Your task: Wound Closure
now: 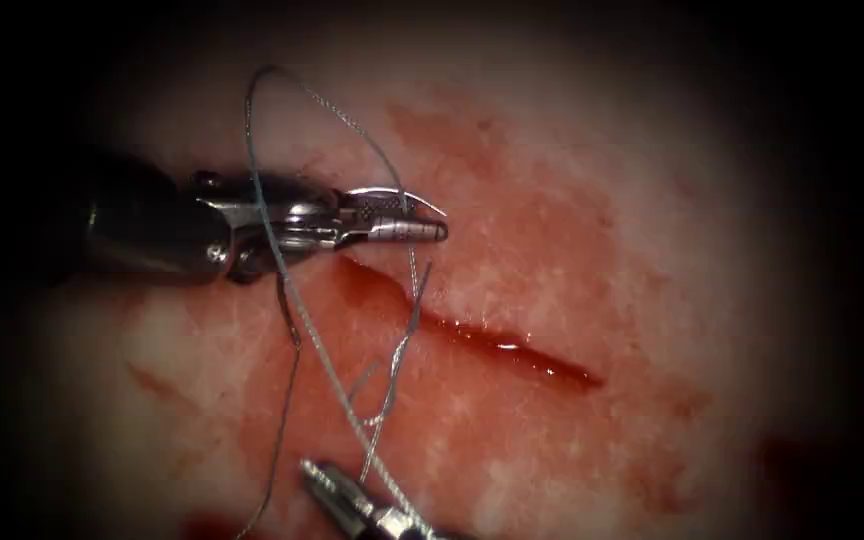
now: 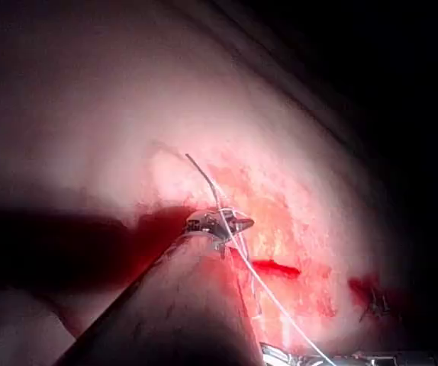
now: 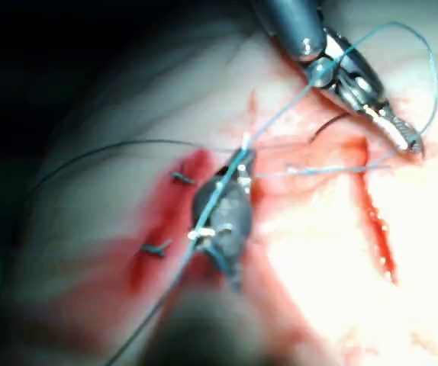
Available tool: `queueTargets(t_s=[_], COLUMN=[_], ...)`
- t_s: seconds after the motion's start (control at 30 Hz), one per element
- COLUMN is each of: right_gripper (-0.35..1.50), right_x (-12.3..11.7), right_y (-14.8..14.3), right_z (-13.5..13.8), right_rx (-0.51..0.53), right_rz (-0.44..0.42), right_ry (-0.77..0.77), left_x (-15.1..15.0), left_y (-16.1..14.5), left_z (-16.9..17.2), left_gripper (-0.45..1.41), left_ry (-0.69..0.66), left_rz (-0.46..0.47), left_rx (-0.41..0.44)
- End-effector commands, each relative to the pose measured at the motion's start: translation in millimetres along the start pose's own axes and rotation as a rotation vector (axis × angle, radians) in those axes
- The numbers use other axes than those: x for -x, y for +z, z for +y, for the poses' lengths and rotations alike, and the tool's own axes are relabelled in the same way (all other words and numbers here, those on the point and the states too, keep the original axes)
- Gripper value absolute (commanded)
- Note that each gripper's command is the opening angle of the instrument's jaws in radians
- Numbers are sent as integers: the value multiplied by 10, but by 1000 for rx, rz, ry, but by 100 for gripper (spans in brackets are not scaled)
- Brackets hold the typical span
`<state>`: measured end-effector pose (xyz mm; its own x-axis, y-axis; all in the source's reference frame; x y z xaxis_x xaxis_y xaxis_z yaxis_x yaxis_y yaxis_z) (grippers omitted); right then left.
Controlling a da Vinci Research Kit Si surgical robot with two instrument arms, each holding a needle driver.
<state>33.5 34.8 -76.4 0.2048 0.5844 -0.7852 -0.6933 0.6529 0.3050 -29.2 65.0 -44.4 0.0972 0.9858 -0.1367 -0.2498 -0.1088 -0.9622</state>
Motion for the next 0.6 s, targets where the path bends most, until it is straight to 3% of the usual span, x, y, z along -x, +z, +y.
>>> queueTargets(t_s=[0.03, 0.2, 0.27, 0.37, 0.6], right_gripper=[-35, -35, -35, -35, -35], right_x=[5, 4, 4, 4, 4], right_y=[4, 4, 4, 4, 4], right_z=[-7, -7, -8, -8, -7], right_rx=[-3, -3, -2, -2, -3], right_rz=[0, 0, 0, 0, 0], right_ry=[0, 0, 1, 1, 1], left_x=[7, 3, 3, 5, 0], left_y=[2, -10, -12, -13, -22], left_z=[-3, 0, 1, 7, 34], left_gripper=[-35, -35, -35, -35, -35], left_ry=[0, -7, 79, 270, 395], left_rz=[-8, 38, 55, -8, -123], left_rx=[1, -55, -86, -49, -72])
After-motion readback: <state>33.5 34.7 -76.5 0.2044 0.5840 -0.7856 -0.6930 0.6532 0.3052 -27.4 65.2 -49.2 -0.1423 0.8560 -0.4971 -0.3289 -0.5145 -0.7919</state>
